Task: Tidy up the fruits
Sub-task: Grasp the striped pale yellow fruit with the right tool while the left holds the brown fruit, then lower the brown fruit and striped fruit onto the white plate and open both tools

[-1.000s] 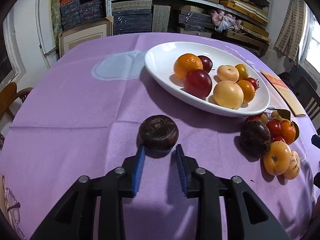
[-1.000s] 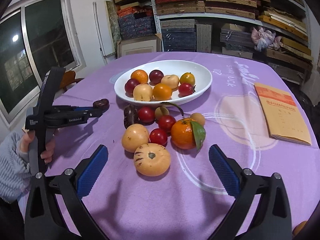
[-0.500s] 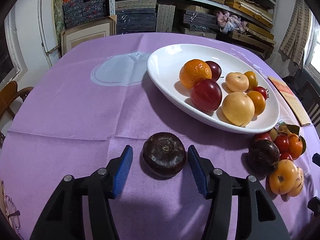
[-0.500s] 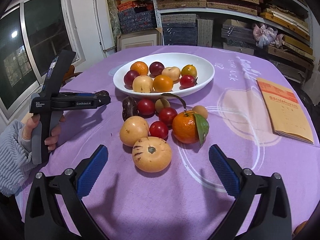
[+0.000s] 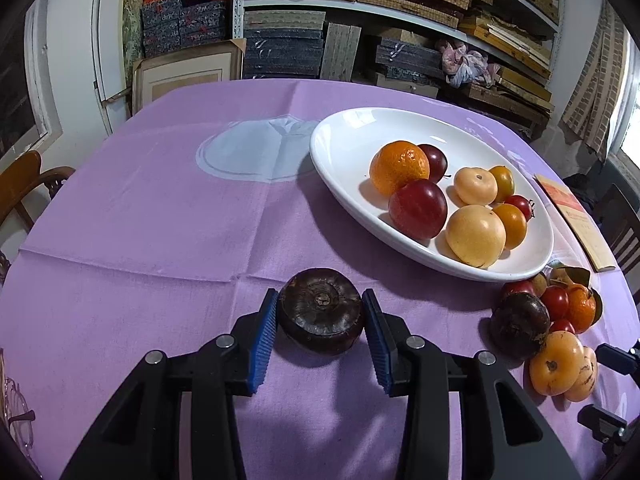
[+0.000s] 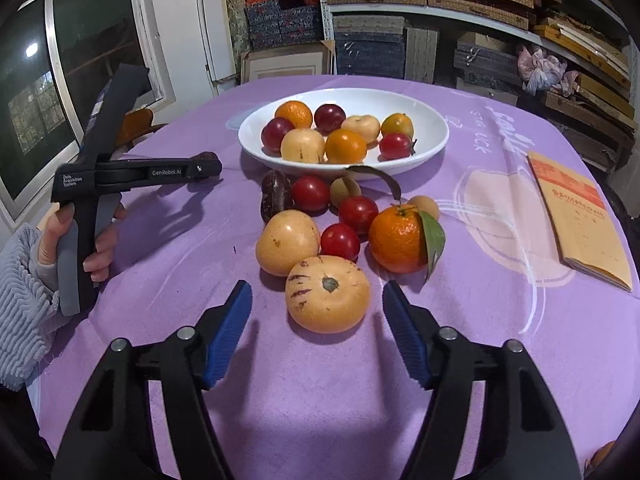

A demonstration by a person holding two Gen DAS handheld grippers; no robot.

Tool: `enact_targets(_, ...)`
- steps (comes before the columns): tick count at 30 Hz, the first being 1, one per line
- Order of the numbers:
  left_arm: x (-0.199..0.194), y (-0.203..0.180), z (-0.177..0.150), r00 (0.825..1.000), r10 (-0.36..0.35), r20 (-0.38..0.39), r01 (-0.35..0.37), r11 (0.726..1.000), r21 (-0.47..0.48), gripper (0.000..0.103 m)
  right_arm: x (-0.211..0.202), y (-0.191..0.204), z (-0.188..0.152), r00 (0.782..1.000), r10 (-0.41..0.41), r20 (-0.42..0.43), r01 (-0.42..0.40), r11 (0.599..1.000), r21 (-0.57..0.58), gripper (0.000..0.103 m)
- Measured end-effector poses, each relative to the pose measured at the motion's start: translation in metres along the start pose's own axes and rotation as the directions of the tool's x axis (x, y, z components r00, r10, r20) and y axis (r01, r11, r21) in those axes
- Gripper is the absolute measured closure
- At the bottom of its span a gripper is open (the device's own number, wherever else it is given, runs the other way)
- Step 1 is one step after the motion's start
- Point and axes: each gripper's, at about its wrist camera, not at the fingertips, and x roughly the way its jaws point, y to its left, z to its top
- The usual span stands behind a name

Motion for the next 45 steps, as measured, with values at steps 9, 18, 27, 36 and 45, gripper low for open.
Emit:
enact_targets(9, 0.000, 0.001, -0.002, 1.000, -0.019, -0.007, 0.019, 1.000, 0.004, 0.061, 0.012, -0.008, 0.006, 1.000, -0.014, -0.005, 0.015, 0.999, 0.043, 0.039)
enact_targets(18, 0.001, 0.000, -0.002, 1.000, -0.022, -0.016, 0.022, 1.000, 0.003, 0.061, 0.021, -0.004, 0.008, 0.999, -0.005, -0.036, 0.006, 1.000, 0.021, 0.055)
enact_targets(27, -0.002, -0.001, -0.003, 1.000, -0.025, -0.001, 0.025, 1.000, 0.008, 0.061, 0.013, -0.003, 0.002, 1.000, 0.001, -0.014, -0.001, 1.000, 0.013, 0.056)
enact_targets(36, -0.026, -0.014, 0.002, 0.995, -0.084, 0.052, 0.083, 0.996, 0.030, 0.061, -0.027, -0.020, 0.012, 0.994, 0.024, 0.109, -0.034, 0.995, 0.091, 0.056)
enact_targets(45, -0.023, -0.023, 0.058, 0.994, -0.060, 0.095, 0.060, 0.998, 0.008, 0.061, -0.026, -0.040, 0.066, 0.990, -0.006, 0.140, -0.009, 0.994, 0.111, 0.056)
